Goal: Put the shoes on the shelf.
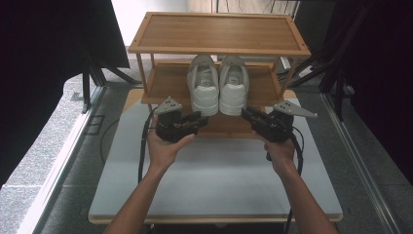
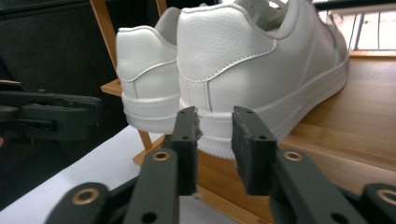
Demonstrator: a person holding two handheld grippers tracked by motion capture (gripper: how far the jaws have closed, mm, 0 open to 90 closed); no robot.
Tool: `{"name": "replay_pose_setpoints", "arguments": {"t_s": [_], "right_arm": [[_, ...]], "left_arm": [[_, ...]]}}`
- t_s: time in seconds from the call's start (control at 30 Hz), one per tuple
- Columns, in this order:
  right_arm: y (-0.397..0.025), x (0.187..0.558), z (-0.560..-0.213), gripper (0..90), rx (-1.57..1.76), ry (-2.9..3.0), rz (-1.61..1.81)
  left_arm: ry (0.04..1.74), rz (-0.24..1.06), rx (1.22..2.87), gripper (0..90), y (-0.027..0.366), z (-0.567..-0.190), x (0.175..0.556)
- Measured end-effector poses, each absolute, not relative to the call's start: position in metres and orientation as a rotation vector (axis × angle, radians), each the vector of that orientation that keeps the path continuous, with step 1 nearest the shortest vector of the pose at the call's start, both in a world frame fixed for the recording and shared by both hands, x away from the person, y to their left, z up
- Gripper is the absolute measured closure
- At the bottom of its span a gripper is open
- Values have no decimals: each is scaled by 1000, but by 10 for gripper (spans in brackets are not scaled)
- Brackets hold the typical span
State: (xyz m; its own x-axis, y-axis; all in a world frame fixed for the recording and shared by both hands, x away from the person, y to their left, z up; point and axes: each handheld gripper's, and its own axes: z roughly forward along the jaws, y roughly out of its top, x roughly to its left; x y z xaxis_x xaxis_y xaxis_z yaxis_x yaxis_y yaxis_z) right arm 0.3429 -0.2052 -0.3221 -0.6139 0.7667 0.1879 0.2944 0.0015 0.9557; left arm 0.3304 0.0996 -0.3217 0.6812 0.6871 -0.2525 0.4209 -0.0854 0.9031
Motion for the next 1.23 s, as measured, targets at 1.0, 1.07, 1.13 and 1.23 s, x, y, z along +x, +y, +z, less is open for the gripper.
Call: {"name": "replay_pose_setpoints", "arguments": {"t_s": [1.0,1.07,1.13,1.23], "right_arm": [[-261,264,-415,468,1013,1883,1567],[-262,262,-414,460,1007,1873,1569],[-264,261,-412,438,1015,1829,1556],[-269,262,-414,410,1056,1796,1539]], "left_arm": [[931,290,1678,500,152,-407,247],[935,284,1674,498,154,-407,247],[950,275,1669,496,157,-410,247],[991,250,1693,480,160,-421,250]]}}
